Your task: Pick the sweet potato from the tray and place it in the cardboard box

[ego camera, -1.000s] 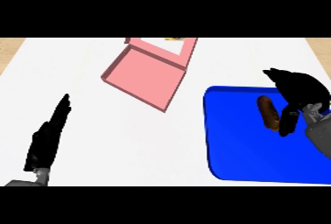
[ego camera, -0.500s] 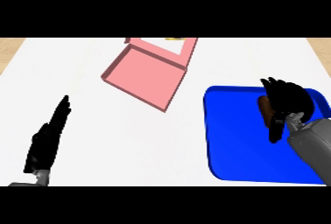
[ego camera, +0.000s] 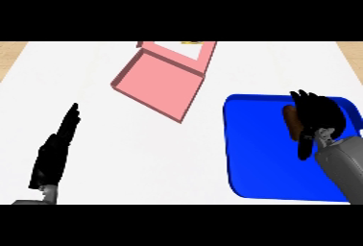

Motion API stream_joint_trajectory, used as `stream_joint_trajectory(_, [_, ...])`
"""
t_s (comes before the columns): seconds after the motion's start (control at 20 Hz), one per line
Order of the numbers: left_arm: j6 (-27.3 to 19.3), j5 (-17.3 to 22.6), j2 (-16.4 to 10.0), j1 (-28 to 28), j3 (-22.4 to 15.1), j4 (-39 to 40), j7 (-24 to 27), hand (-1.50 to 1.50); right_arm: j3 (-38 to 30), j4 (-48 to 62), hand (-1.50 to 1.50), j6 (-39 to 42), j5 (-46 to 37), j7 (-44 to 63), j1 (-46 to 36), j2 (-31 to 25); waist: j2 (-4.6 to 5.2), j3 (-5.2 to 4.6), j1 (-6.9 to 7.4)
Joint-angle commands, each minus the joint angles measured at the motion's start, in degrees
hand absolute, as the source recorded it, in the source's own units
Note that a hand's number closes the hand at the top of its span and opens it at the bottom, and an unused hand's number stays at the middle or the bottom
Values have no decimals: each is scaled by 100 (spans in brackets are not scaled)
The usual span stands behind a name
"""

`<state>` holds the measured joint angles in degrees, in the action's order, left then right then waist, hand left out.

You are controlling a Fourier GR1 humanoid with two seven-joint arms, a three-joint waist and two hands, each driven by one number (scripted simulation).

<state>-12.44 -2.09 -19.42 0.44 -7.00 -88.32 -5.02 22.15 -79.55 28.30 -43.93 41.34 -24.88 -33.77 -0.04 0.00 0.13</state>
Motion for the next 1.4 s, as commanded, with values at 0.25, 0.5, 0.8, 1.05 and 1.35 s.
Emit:
stream_joint_trajectory(0.25, [256,-213,306,120,280,394,415,0,-397,66,-150,-111,-707,-455,402,352,3,-2,-17])
stream_joint_trajectory(0.5, [606,-99,112,180,668,126,375,0,-726,428,-150,-89,-992,-732,122,600,3,-1,12])
stream_joint_trajectory(0.8, [575,-365,433,208,611,-158,78,0,-971,146,-150,258,-1321,-740,277,727,-2,-1,-7])
stream_joint_trajectory(1.05, [601,-561,545,177,570,-524,-324,0,-1072,1281,-150,-328,-1730,-1236,49,1005,5,1,24])
stream_joint_trajectory(1.35, [794,-610,557,-212,847,-68,-261,0,-1126,819,-150,-80,-2029,-1140,451,1133,2,-1,-6])
